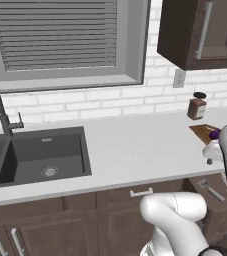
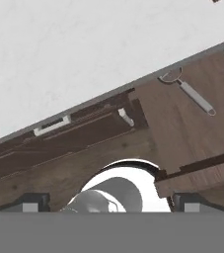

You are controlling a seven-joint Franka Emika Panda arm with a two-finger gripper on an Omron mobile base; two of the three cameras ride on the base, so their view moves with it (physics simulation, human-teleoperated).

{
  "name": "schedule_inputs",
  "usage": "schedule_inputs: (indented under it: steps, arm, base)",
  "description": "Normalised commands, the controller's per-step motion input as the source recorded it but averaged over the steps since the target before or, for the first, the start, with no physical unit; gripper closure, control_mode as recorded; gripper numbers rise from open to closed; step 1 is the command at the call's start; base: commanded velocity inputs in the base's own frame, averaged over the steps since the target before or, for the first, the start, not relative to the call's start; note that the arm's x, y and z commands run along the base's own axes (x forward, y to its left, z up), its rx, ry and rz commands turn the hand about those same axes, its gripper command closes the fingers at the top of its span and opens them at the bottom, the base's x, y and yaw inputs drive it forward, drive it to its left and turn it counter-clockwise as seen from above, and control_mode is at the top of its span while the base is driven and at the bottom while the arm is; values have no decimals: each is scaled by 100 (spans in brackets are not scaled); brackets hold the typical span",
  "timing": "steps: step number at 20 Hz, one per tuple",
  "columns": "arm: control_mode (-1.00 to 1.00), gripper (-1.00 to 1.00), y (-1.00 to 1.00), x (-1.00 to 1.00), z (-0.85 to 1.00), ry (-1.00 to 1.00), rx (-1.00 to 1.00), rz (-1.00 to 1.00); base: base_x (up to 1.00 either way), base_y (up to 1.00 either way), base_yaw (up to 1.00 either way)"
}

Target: Place the appropriate cutting tool for cutting the eggplant skin on the cutting board.

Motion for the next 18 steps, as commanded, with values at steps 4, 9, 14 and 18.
schedule_inputs:
  steps: [4, 9, 14, 18]
  arm:
    - [-100, -100, -73, 0, -80, 0, 8, 0]
    - [-100, -100, -45, 0, -68, -2, 4, 0]
    - [-100, -100, -45, 5, -74, 0, 3, 1]
    - [-100, -100, -48, 9, -69, 1, 7, 0]
  base:
    - [0, 0, 0]
    - [0, 0, 0]
    - [0, 0, 0]
    - [0, 0, 0]
